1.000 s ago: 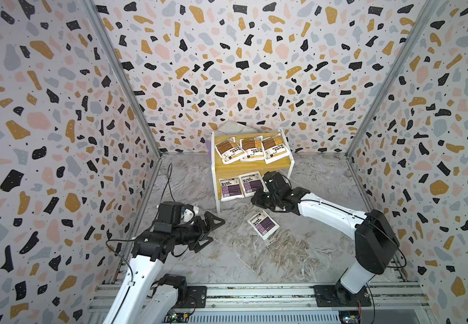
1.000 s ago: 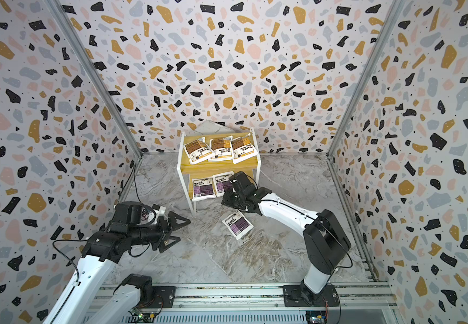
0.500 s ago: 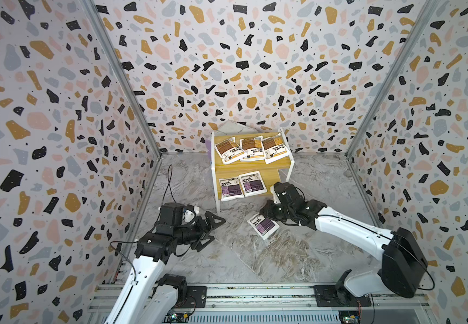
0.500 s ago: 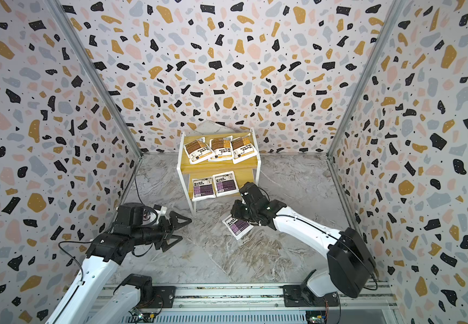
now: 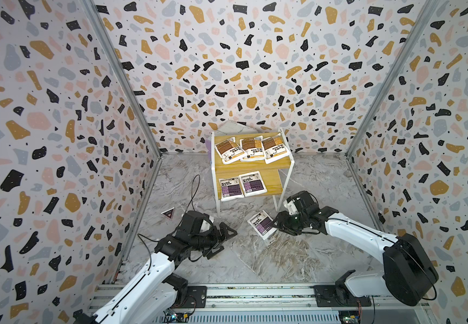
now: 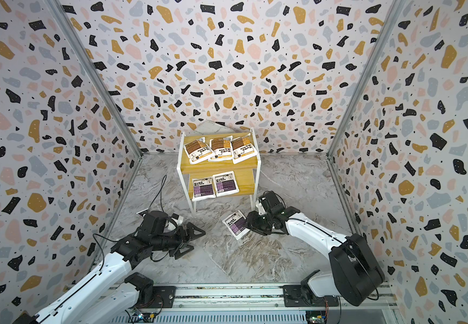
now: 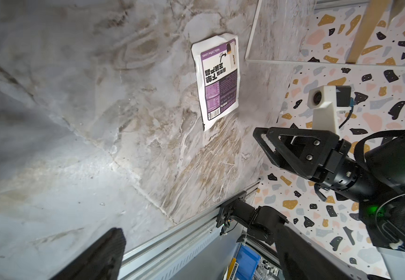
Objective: Place the bagged coffee beans on the shelf by color
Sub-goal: Adjust the bagged coffee beans at the center of the board.
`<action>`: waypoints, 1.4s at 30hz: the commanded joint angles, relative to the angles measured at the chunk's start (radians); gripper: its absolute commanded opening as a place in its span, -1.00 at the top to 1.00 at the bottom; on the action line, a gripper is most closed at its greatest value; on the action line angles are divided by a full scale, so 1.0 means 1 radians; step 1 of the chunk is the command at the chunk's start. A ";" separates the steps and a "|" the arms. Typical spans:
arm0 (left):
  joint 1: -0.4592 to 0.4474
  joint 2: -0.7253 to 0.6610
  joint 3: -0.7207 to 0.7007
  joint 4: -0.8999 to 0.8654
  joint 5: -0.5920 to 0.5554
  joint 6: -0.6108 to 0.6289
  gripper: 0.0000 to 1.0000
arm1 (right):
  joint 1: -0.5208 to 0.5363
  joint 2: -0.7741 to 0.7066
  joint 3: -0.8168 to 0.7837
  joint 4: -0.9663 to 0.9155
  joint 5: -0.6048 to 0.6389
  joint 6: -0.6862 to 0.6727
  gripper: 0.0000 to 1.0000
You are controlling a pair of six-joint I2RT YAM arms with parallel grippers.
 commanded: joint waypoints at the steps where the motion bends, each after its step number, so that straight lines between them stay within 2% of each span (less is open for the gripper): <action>1: -0.007 -0.012 -0.040 0.122 -0.053 -0.010 -1.00 | -0.024 0.026 0.029 -0.020 -0.021 -0.075 -0.15; 8: -0.007 -0.047 -0.104 0.211 -0.076 0.005 -1.00 | -0.038 0.131 0.081 0.014 0.023 -0.135 -0.16; 17: -0.008 -0.072 -0.099 0.219 -0.106 0.087 -1.00 | -0.039 0.219 0.114 0.098 0.087 -0.133 -0.16; 24: -0.005 -0.072 -0.097 0.215 -0.121 0.119 -1.00 | -0.037 0.263 0.089 0.177 0.041 -0.094 -0.15; 37: -0.005 -0.028 -0.163 0.331 -0.125 0.107 -1.00 | 0.081 0.167 -0.148 0.451 -0.130 -0.020 -0.08; 42: -0.005 -0.012 -0.202 0.389 -0.134 0.092 -1.00 | 0.081 0.071 -0.198 0.377 -0.088 -0.050 -0.09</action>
